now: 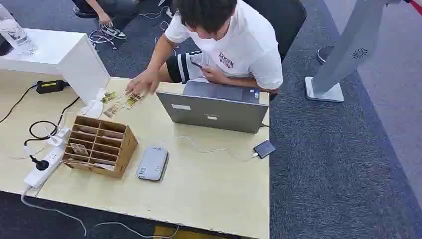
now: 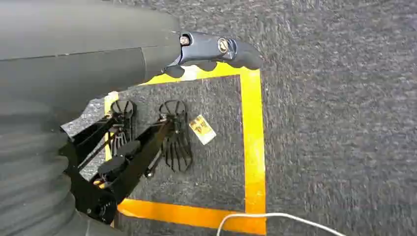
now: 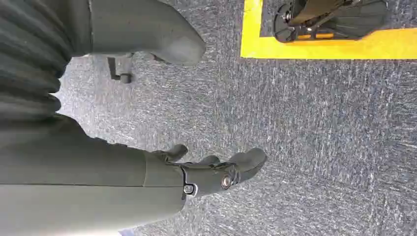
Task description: Pass the card to the sensor for recognition and then transmit it.
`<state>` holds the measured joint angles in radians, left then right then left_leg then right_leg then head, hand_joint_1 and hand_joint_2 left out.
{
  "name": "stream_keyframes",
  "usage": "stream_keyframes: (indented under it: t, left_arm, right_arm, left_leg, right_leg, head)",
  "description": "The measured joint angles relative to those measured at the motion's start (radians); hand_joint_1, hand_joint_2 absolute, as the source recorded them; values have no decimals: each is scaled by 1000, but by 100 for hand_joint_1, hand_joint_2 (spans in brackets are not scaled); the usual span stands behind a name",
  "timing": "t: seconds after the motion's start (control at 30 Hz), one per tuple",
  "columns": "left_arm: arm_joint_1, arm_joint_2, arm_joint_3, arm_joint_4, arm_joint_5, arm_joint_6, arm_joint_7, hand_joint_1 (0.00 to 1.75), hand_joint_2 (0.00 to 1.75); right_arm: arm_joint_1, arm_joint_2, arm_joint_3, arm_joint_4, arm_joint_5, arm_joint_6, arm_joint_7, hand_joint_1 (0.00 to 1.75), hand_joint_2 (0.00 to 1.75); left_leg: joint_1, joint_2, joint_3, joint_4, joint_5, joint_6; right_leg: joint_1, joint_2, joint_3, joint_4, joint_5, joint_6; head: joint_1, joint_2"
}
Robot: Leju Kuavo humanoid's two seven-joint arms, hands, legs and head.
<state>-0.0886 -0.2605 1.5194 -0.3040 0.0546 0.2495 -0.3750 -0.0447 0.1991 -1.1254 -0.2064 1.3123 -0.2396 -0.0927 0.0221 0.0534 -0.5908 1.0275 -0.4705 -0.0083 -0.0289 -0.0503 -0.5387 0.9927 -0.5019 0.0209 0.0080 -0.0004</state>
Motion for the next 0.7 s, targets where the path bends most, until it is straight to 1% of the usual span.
stream_keyframes:
  t: [0.1,0.17,0.23,0.3,0.4,0.47,0.63,0.7]
  left_arm:
    - [0,1,-7,0,-2,-6,-28,0,175]
    - [4,6,-21,0,-23,-26,-91,0,175]
    - [6,14,-40,-2,-40,-60,-154,0,175]
    - [10,25,-56,-4,-49,-84,-186,0,175]
    - [13,36,-67,-5,-43,-107,-192,0,175]
    - [14,39,-67,-5,-23,-110,-192,0,175]
    - [13,29,-67,-3,10,-87,-136,0,175]
    - [13,23,-67,-2,15,-85,-124,0,175]
  right_arm:
    - [0,0,0,0,-2,0,0,0,175]
    - [0,0,0,0,-7,-2,-4,0,175]
    - [1,0,0,0,-6,-2,-5,0,175]
    - [1,0,0,0,2,-1,5,0,175]
    - [2,0,0,0,2,0,8,0,175]
    - [3,0,0,0,2,6,4,0,175]
    - [4,0,0,0,13,6,6,0,175]
    - [4,0,0,0,14,6,9,0,175]
  left_leg:
    - [0,0,0,0,0,0]
    - [0,0,0,0,0,0]
    - [0,0,0,0,0,0]
    - [0,0,0,0,0,0]
    - [0,0,0,0,0,0]
    - [0,0,0,0,0,0]
    - [0,0,0,0,0,0]
    - [0,0,0,0,0,0]
  right_leg:
    - [0,0,0,0,0,0]
    - [0,0,0,0,0,0]
    - [0,0,0,0,0,0]
    - [0,0,0,0,0,0]
    - [0,0,0,0,0,0]
    - [0,0,0,0,0,0]
    - [0,0,0,0,0,0]
    - [0,0,0,0,0,0]
  head:
    - [0,0]
    - [0,0]
    - [0,0]
    - [0,0]
    - [-1,0]
    - [0,0]
    - [0,0]
    - [0,0]
